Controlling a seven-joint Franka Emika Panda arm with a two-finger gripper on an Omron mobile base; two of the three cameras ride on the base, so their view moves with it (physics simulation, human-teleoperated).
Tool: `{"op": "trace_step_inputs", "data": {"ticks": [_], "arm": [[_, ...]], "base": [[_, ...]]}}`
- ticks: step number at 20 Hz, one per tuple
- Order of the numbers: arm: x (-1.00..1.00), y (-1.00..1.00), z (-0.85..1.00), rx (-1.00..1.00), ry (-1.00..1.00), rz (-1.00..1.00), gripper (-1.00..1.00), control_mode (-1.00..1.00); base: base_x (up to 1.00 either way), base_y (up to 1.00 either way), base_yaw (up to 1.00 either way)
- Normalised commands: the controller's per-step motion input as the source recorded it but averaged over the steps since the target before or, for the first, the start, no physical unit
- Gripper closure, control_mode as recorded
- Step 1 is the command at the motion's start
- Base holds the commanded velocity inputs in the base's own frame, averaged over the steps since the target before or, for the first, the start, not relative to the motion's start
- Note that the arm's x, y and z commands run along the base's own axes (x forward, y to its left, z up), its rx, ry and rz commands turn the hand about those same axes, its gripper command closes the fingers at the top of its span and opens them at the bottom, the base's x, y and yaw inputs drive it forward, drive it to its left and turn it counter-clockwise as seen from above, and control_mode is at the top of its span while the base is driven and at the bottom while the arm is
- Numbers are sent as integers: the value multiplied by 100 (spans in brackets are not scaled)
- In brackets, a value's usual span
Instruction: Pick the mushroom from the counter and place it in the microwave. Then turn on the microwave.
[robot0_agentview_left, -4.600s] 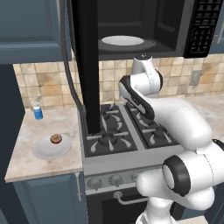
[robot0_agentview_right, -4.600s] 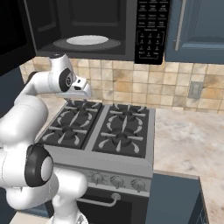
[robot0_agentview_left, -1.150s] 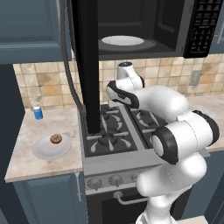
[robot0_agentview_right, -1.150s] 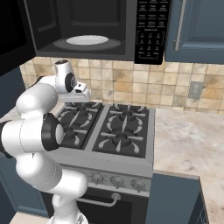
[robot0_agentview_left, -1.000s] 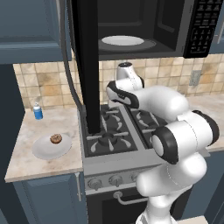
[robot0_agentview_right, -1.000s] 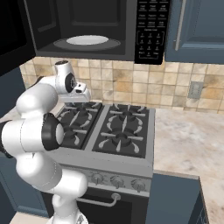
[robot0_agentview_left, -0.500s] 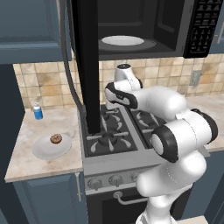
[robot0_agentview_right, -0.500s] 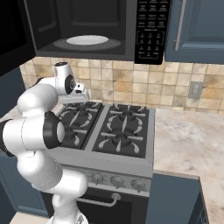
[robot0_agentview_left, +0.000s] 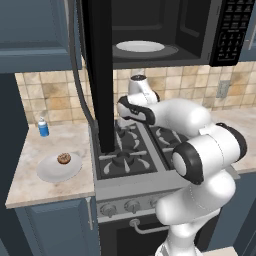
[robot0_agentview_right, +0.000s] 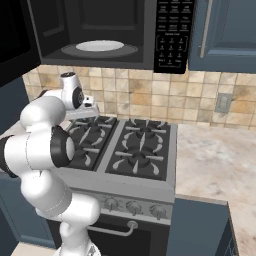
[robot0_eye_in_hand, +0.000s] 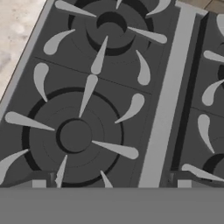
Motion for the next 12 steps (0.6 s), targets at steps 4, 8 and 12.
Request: {"op": "trace_step_inputs", "data": {"ticks": [4, 8, 12], "arm": [[0, 14, -7, 1, 0, 6, -100, -100], [0, 13, -5, 0, 0, 4, -100, -100], [0, 14, -3, 0, 0, 4, -100, -100]], "base": [[0, 0, 0], [0, 0, 0], [0, 0, 0]]}}
